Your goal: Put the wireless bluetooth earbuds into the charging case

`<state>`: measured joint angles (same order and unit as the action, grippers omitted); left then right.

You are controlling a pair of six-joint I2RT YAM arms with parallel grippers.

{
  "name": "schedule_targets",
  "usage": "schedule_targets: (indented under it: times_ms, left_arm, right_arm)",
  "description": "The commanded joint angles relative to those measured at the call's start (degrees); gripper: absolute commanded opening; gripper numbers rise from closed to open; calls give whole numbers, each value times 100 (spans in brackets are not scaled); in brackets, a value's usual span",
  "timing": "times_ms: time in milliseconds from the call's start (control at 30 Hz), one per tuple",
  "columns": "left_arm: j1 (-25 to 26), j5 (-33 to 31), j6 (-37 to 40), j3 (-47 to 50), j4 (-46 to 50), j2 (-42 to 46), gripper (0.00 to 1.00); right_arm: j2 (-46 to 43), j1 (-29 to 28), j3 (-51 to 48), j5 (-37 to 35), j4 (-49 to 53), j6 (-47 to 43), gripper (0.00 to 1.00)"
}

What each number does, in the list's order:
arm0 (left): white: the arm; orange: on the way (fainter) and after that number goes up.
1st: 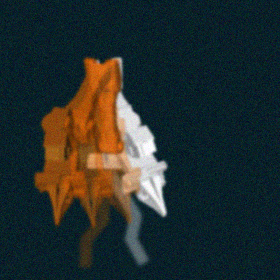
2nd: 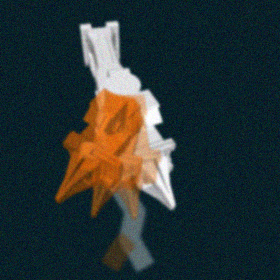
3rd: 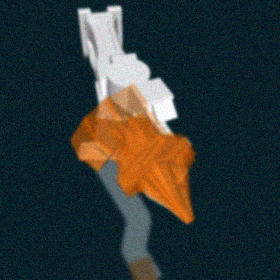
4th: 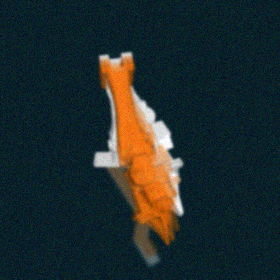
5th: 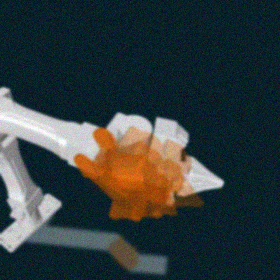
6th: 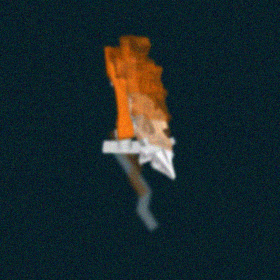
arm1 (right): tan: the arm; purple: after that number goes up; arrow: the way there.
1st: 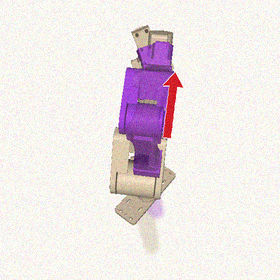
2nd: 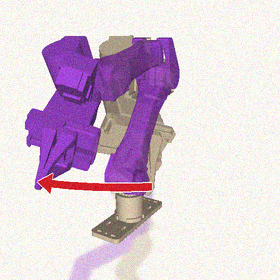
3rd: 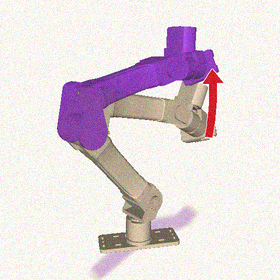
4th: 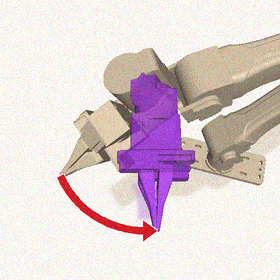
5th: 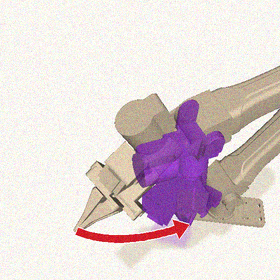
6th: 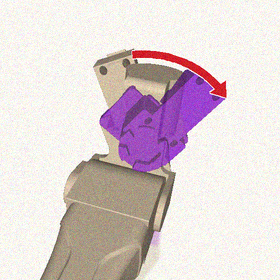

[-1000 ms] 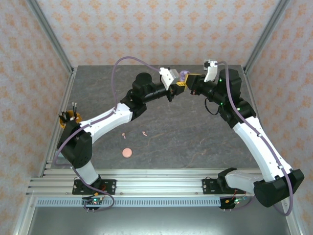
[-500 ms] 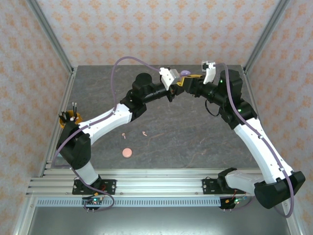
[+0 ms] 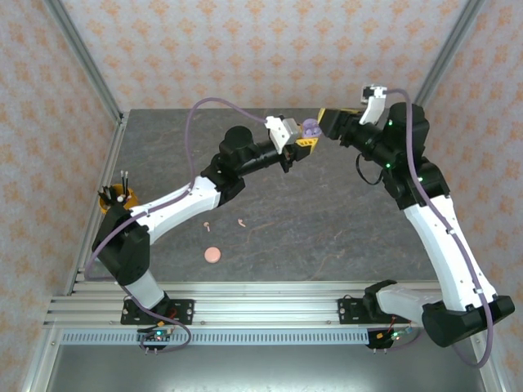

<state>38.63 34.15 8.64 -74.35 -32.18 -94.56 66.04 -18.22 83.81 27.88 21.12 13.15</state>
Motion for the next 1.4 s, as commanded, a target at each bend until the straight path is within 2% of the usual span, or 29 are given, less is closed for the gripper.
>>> schedule_targets:
  times_ms: [0, 67, 233, 433, 567, 700, 933, 1033, 1167, 1267, 1367]
  left_arm:
    - [26, 68, -56, 120, -388, 229, 0]
    - [30, 116, -14, 166, -375, 238, 0]
    - [30, 209, 75, 237, -230, 219, 0]
    - [29, 315, 94, 241, -131, 99, 0]
    - [22, 329, 52, 124, -2, -52, 0]
    - [-4, 283, -24, -60, 188, -221, 0]
    - [-161, 197, -624, -385, 225, -613, 0]
    - [-250, 254, -972, -485, 154, -797, 0]
    - [-250, 246, -1390, -619, 397, -1149, 0]
    - [-242, 181, -2092, -820, 687, -1538, 0]
    - [-211, 38, -2890, -1157, 1184, -2060, 0]
  right_arm:
    - [260, 30, 508, -469, 581, 223, 50]
    - [601, 34, 922, -565, 1091, 249, 47]
    - [1731, 29, 2438, -509, 2687, 203, 33]
    - [2990, 38, 4007, -201, 3989, 132, 29]
    - [3569, 36, 4538, 276, 4553, 76, 25]
    - [3500, -49, 4249, 394, 4838, -123, 21]
    - [2484, -227, 2735, 132, 4597, -176, 19]
    - [2055, -195, 2099, -581, 4304, 125, 21]
    - [1600, 312, 1410, -1721, 3699, 967, 34]
    - [1506, 735, 1040, -1905, 3416, 1333, 34]
    - [1552, 893, 773, -1853, 3297, 1498, 34]
